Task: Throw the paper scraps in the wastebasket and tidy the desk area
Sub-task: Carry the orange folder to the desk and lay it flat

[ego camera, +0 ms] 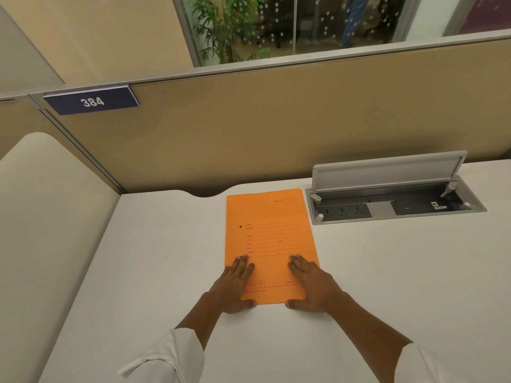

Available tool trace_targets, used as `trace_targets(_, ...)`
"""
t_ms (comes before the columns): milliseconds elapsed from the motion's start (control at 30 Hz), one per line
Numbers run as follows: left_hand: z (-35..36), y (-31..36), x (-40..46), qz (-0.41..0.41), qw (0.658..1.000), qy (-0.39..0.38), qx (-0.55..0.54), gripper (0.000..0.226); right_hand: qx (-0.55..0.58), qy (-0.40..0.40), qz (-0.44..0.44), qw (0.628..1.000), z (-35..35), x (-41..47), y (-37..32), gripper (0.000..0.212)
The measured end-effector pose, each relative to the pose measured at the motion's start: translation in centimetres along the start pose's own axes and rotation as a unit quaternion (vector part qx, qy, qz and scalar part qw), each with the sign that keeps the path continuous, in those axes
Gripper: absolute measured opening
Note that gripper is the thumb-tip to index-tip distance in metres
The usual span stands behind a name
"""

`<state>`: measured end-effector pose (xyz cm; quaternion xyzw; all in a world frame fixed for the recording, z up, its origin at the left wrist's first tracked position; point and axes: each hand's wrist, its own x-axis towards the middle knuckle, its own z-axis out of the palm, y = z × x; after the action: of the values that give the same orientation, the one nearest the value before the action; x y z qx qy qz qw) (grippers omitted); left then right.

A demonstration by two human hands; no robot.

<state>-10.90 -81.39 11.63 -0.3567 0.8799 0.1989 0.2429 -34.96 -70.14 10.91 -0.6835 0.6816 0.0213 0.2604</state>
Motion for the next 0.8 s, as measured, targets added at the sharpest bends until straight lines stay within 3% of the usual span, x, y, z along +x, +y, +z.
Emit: trace_targets(800, -2.9, -2.1, 4.6, 0.003, 0.998, 0.034, -0.049, 0.107, 0.01, -0.035, 0.011, 0.999, -2.3, 5.5, 1.6, 0.106)
